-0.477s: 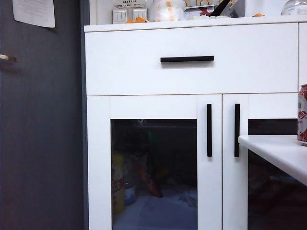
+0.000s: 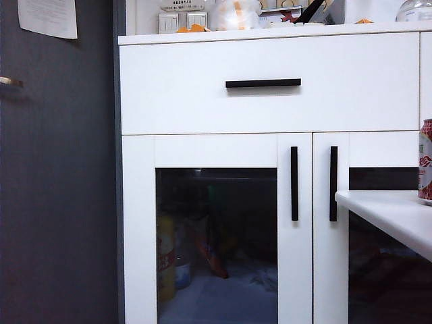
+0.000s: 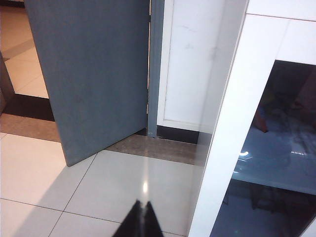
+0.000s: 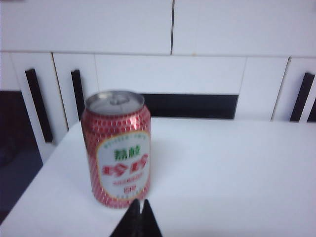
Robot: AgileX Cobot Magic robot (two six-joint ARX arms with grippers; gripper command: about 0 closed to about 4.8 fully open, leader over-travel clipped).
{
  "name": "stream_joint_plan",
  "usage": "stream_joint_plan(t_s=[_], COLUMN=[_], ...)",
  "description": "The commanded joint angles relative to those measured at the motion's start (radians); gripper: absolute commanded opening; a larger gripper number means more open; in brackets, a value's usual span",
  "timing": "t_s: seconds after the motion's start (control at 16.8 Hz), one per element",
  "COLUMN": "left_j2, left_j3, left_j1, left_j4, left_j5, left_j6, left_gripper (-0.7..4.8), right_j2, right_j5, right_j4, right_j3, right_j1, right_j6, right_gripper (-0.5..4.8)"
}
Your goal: Open the left door of the white cabinet, pick up a can of beverage from the table on the right, place it inside the cabinet, and finally close the cabinet door.
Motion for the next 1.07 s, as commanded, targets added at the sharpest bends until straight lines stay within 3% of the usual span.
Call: stream_joint_plan(t_s=[0.06,0.12,0.18,0.24,0.36,0.6,0.78,0.84,0.95,1.07], left_j2=[0.0,0.0,0.0,0.0,0.002,0.16,0.451,0.551,0.671,0.853], left_j3=[0.025,0.051,0.072,0.106,0.208,0.398,0.55,0.6,0.656,0.719], left_j1=[0.0,0.0,0.0,0.0,-0.002,-0.002,-0.004,-0.023,-0.08,-0.206], left_j4=[0.101,0.139,0.166,0.193,0.198,0.216,0.371,0.426,0.461,0.528], left_j5=[0.049,0.098,0.126,0.159,0.197,0.318,0.415,0.444,0.446,0.415], left_j6=[-0.1,-0.114,-0.115,-0.119,-0.119,-0.195,-0.307,-0.351,-0.357,-0.357], left_gripper=[1.89,4.12,4.79,4.79,4.79,4.79,4.79,4.79,4.79,4.79], right_j2=[0.0,0.0,0.0,0.0,0.0,0.024,0.146,0.2,0.274,0.392], right_j5=[-0.035,-0.052,-0.072,-0.086,-0.086,-0.104,-0.094,-0.112,-0.166,-0.262], right_j4=[0.019,-0.012,-0.051,-0.099,-0.126,-0.132,-0.203,-0.218,-0.233,-0.233], right_j3=[0.029,0.076,0.126,0.197,0.334,0.498,0.647,0.697,0.764,0.869], right_j1=[0.0,0.001,0.001,0.001,0.0,0.001,-0.003,-0.002,-0.001,-0.001], right_j6=[0.009,0.018,0.013,-0.008,-0.065,-0.07,-0.075,-0.074,-0.054,-0.008], right_gripper=[-0.06,-0.02,0.51,1.76,2.58,2.57,2.57,2.57,2.59,3.17])
